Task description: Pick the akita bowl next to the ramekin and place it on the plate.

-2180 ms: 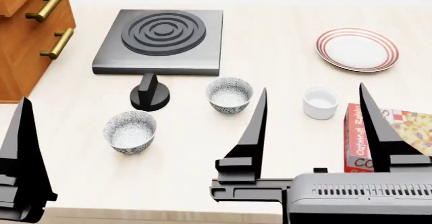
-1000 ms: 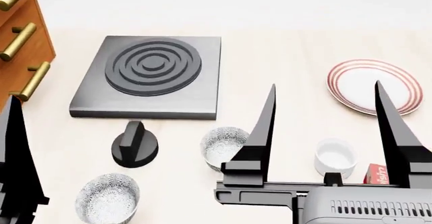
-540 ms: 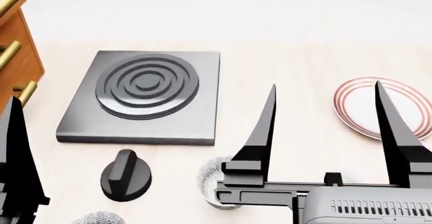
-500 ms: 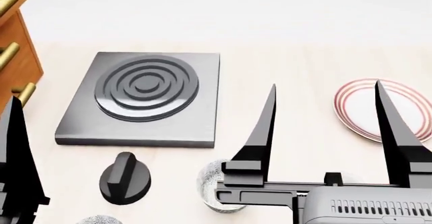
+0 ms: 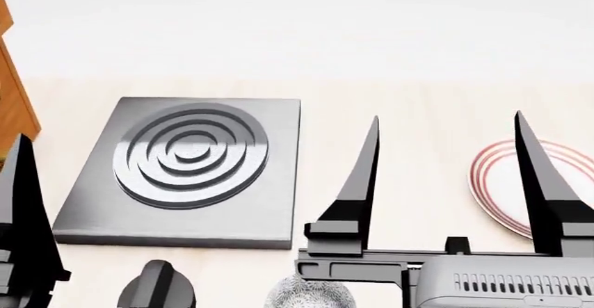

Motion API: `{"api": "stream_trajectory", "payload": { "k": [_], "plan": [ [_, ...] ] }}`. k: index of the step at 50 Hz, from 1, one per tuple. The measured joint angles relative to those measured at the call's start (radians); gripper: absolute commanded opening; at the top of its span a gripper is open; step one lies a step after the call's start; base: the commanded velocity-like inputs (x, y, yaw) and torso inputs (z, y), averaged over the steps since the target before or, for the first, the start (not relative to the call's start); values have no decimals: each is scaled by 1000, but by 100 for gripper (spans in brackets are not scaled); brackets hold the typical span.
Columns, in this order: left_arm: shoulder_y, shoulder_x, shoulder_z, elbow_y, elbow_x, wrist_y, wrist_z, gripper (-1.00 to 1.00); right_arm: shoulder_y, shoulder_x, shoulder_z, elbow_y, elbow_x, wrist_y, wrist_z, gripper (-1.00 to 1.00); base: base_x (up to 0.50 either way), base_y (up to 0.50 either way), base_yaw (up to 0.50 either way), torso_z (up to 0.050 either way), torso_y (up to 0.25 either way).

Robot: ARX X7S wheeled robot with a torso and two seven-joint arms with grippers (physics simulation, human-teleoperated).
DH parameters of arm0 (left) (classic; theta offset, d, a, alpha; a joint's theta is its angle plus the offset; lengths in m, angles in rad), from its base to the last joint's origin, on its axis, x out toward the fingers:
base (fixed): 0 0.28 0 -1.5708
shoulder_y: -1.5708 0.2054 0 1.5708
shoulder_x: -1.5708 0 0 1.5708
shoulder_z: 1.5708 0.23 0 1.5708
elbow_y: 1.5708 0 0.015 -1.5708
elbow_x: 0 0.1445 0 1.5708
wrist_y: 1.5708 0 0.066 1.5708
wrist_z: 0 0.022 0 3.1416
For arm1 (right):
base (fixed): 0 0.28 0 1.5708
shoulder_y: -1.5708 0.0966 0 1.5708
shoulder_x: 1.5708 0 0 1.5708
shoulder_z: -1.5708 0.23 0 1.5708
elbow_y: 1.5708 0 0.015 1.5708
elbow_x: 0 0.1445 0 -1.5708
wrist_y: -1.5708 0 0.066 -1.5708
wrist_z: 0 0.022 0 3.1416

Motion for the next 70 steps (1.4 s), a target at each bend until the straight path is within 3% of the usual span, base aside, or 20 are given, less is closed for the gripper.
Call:
{"api": "stream_trajectory", "payload": {
  "k": [31, 70],
  "plan": [
    [8, -10, 28, -12, 24, 21, -3, 100, -10, 15, -19, 1, -2, -7, 25, 100, 164, 0, 0, 0, 0],
    [7, -19, 60, -26, 45, 36, -7, 100, -21, 40, -32, 16, 24, -13, 58, 100, 0, 0, 0, 0, -110]
  ]
}}
